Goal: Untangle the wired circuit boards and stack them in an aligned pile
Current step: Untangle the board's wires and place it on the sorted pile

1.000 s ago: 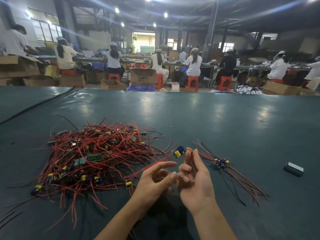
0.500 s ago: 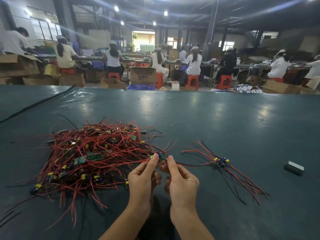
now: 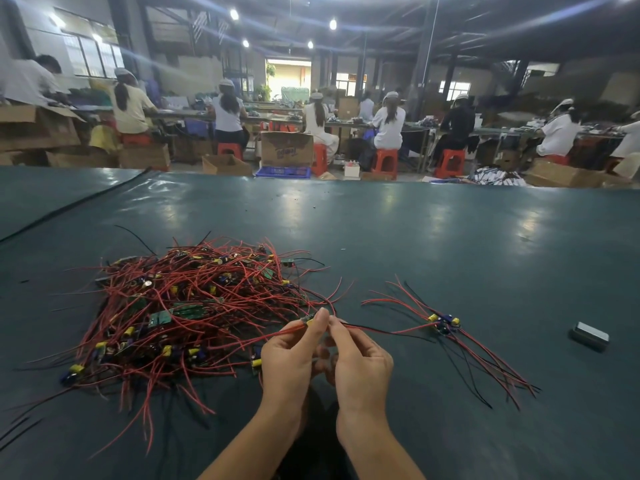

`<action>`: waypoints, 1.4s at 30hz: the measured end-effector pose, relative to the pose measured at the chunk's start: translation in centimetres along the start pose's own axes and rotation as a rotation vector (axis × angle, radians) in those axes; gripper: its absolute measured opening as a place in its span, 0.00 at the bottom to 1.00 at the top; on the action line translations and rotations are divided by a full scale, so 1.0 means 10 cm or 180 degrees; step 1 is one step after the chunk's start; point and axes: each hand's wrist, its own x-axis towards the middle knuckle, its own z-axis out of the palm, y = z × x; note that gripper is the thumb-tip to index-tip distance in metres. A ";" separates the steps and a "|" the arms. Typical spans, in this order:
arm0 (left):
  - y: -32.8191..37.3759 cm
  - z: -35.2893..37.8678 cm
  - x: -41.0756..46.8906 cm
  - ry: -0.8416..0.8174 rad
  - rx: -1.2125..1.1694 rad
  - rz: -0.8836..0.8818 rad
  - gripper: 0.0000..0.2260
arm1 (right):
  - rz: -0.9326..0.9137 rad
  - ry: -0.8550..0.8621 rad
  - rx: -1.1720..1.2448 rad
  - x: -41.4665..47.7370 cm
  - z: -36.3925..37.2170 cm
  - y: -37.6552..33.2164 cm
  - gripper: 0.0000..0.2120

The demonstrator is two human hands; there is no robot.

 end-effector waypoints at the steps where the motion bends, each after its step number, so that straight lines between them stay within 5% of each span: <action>1: 0.00 0.00 0.00 0.0056 0.0092 0.0021 0.17 | 0.0100 0.0006 0.0045 0.01 0.00 0.00 0.13; 6: 0.01 0.04 -0.01 0.0201 0.0095 0.0027 0.13 | 0.0678 0.0227 0.0218 0.15 -0.03 -0.07 0.12; 15: 0.07 0.00 0.05 0.0278 -0.0028 0.0046 0.08 | 0.0828 0.0443 0.0672 0.45 -0.30 -0.25 0.07; 27: 0.14 0.01 0.04 0.0172 -0.0423 -0.0558 0.08 | 0.1520 0.0070 0.1715 0.53 -0.45 -0.28 0.13; 33: 0.11 0.01 0.00 -0.0064 -0.0277 -0.0493 0.09 | 0.1214 0.0249 0.1405 0.54 -0.45 -0.28 0.16; 42: 0.11 -0.03 0.03 0.0031 -0.0354 -0.0465 0.13 | 0.0602 -0.0261 0.0123 0.19 -0.05 0.00 0.09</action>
